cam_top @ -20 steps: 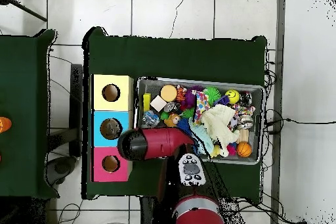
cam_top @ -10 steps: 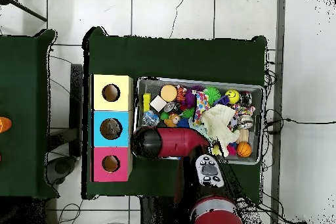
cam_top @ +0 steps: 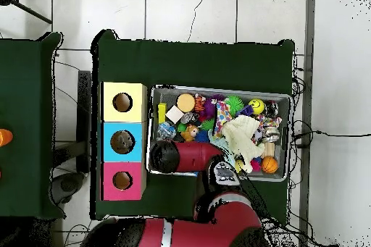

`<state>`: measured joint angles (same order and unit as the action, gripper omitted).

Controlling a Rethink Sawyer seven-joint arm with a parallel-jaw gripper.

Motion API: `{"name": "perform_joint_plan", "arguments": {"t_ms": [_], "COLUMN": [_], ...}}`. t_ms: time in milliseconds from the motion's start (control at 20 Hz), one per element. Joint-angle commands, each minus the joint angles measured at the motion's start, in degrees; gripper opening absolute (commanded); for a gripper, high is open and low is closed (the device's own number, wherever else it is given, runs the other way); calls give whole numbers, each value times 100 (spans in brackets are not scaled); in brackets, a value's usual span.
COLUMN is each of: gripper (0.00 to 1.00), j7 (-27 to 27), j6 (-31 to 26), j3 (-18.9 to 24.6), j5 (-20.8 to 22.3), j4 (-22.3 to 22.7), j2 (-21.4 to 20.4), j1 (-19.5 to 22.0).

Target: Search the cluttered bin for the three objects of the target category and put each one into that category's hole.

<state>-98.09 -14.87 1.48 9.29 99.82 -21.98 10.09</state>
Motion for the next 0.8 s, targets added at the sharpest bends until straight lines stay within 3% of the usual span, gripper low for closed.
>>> {"name": "perform_joint_plan", "arguments": {"t_ms": [50,350,650,800], "gripper": [100,100,100,100], "j7": [-1322,-1388,-1189,-1093], "j6": [906,1229,1363,1236], "j3": [102,150,348,282], "j5": [-261,-503,-455,-386], "j4": [-507,-288,-314,-301], "j2": [1265,1355,1485,1282], "j1": [-404,-515,-391,-485]}}
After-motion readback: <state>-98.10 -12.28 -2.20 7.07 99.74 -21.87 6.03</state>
